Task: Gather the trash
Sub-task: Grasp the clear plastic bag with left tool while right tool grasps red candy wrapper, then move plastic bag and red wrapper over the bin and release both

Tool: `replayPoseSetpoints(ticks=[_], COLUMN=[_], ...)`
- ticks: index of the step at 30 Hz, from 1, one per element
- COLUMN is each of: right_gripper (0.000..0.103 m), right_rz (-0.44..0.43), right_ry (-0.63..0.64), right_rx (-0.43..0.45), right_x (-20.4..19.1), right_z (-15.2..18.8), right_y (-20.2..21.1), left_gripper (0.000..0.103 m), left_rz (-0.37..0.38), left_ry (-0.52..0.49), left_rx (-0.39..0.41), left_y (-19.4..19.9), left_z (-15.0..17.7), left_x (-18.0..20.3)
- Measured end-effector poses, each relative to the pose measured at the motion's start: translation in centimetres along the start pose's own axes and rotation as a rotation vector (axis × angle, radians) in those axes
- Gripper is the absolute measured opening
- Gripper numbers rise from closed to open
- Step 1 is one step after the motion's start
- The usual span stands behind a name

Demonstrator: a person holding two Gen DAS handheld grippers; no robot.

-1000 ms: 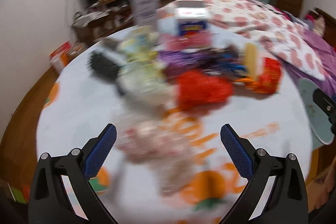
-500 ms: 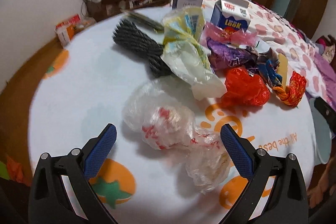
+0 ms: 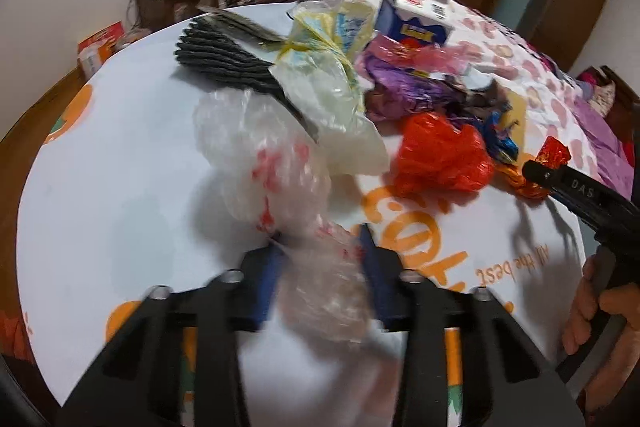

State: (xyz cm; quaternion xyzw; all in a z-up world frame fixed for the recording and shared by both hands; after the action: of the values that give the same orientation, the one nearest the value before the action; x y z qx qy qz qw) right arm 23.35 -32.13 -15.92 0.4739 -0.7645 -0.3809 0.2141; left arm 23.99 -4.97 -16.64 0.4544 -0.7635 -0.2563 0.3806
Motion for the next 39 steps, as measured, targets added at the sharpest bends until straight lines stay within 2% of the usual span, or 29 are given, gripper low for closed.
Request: replayPoseSetpoints(ticks=[4,10,18,26,39], right_gripper=[0.031,0.030,0.030,0.030,0.030], right_rz=[-0.043,-0.067,-0.073,-0.035,0.068], right_ry=[-0.003,0.012,0.007,-0.014,-0.066], right_rx=[0.026,0.113,0.237,0.267,0.307], right_x=[0.5,1.1,2.5,4.4,9.1], right_z=[0.5,1.8,2.3,2.5,1.8], right_y=[2.0,6.4,10.7,12.1,13.3], left_gripper=[0.028,0.027,0.027,0.027,0.027], left_rz=[-0.002,-0.020,-0.036,-0.006,0.074], left_ry=[-0.021,-0.069,-0.137,-0.217,-0.361], left_rx=[0.013,0.036,0.119,0.132,0.100], left_y=[0.5,2.4,6.5,6.9,4.4], left_z=[0.3,1.3,1.6,1.2,0.8], left_x=[0.4,1.0,2.4,5.8,12.8])
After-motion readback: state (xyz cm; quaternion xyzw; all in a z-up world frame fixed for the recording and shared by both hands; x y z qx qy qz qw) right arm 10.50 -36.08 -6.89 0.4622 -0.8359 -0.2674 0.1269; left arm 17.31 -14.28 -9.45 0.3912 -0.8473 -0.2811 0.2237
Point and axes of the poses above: each gripper's, at about its wrist camera, not at the fingertips, and y roughly against the way its jaws point, x to its right, z to its underside, the point moved 2 cm from there along -y, roughly the way its jaws point, and after that the axes turned 13 degrees about z, right-handed, at the moved point
